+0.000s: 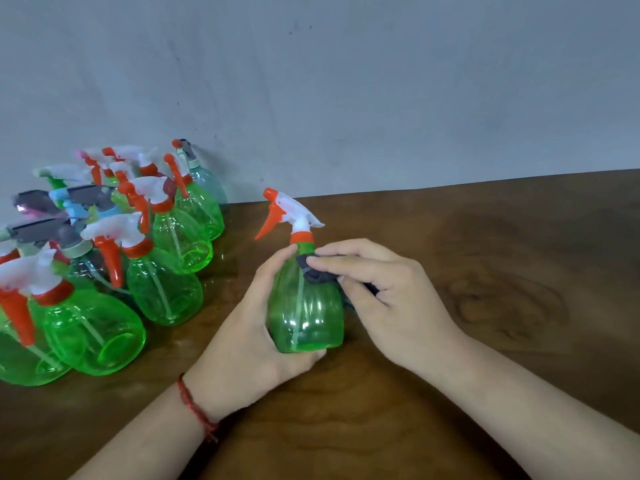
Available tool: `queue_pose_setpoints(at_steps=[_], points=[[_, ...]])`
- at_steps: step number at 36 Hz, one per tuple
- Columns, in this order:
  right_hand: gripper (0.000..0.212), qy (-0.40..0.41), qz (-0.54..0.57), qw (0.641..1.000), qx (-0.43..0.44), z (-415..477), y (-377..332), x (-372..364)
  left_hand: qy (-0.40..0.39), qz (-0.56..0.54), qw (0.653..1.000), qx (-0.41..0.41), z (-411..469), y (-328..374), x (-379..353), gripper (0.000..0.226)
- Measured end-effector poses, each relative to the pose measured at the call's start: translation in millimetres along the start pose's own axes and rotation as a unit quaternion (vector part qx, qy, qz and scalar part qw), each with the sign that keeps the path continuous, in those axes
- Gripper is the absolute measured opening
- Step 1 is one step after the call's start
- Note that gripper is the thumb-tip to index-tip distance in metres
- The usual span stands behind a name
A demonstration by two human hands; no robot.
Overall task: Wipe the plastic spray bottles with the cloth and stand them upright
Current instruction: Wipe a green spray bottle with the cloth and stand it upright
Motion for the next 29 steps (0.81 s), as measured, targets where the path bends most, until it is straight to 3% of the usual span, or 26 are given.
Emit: queue_pose_setpoints(at_steps=[7,12,19,24,29], points=[[0.039,-0.057,-0.132,0.983,0.118,-22.5,-29.3,-20.4,0.074,-0.024,0.997,0.026,-3.5,-11.7,27.7,0.122],[0.038,-0.031,-0.134,0.981,0.135,-20.9,-30.4,-15.7,0.092,-0.042,0.994,0.031,-4.2,-8.3,24.6,0.117],[0.037,-0.054,-0.157,0.975,0.148,-24.8,-29.5,-14.5,0.108,-0.074,0.99,0.044,-3.8,-11.8,24.2,0.119],[0.043,-0.013,-0.163,0.979,0.121,-21.6,-25.4,-11.3,0.064,-0.07,0.995,0.024,-5.5,-4.6,14.9,0.119],[0.039,0.038,-0.059,0.997,0.034,-13.2,-7.0,2.0,-0.028,-0.04,0.999,-0.021,-7.9,5.3,-4.3,0.121]])
Point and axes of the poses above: each hand's wrist, its own z-axis towards the middle knuckle, its own x-axis out of the back of the hand, y = z × x, the point moved 7 cm from there along z, towards the middle knuckle, and after that the axes turned 3 degrees about -y, right-handed, at the moved point
